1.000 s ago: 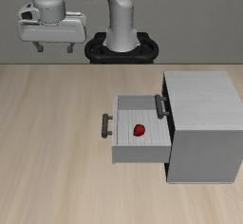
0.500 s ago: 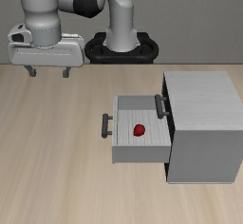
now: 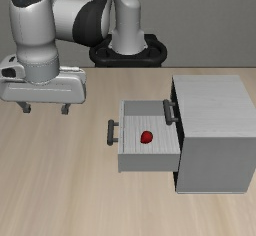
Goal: Close the middle layer of the cabinet
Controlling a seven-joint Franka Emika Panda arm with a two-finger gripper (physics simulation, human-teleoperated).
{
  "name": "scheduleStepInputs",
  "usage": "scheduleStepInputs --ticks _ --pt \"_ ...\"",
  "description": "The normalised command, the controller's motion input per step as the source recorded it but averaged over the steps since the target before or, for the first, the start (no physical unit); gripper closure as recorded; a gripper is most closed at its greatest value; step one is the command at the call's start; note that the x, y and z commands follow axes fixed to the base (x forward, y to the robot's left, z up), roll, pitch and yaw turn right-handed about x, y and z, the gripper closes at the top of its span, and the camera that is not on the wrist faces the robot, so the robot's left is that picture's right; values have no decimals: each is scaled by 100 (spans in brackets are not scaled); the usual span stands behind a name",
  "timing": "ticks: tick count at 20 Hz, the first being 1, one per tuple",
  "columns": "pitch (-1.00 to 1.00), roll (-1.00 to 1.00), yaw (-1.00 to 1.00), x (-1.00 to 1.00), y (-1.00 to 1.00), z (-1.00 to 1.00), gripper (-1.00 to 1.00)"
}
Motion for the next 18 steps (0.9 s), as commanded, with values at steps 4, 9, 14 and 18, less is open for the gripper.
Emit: scheduleStepInputs --ticks 4,9,14,18 --pt "0 0 0 0 0 -100 -100" --pt "0 40 0 0 0 0 -100" --pt "0 49 0 0 0 0 -100" --pt "0 45 0 0 0 0 -100"
